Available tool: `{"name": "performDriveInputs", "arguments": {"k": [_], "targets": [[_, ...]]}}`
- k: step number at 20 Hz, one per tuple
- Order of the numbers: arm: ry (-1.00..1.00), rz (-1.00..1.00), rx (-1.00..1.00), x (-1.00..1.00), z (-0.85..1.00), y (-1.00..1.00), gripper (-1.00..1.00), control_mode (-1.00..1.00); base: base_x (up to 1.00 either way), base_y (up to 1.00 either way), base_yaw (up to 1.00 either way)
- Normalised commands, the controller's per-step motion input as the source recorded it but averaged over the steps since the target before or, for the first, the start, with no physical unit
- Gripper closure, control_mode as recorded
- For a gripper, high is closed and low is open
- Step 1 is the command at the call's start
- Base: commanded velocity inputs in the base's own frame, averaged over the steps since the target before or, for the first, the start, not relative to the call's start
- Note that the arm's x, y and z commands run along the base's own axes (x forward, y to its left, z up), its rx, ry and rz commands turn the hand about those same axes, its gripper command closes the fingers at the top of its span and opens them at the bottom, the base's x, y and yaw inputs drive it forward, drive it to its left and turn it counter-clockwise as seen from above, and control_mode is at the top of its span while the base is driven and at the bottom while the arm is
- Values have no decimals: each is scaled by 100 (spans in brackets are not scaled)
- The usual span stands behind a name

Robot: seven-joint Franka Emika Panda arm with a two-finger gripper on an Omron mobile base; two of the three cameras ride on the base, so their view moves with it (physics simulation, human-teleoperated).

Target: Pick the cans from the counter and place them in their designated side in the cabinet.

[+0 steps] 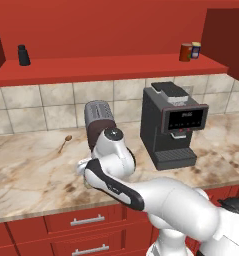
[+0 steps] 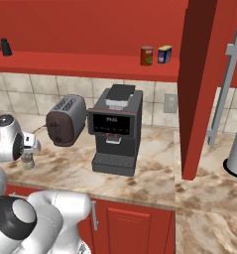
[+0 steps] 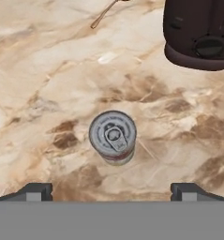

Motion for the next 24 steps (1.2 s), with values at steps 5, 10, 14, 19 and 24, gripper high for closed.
{"name": "performDriveInputs", "arguments": {"k": [5,10,14,19,24], "targets": [[2,0,-1,15,-19,7,-100,-100,0,0,0],[2,0,-1,14,-20,7,-100,-100,0,0,0],[2,0,-1,16,-18,8,-100,-100,0,0,0],[1,0,-1,18,-15,6,-100,-100,0,0,0],[0,0,-1,17,-14,5,-100,-100,0,0,0]]}}
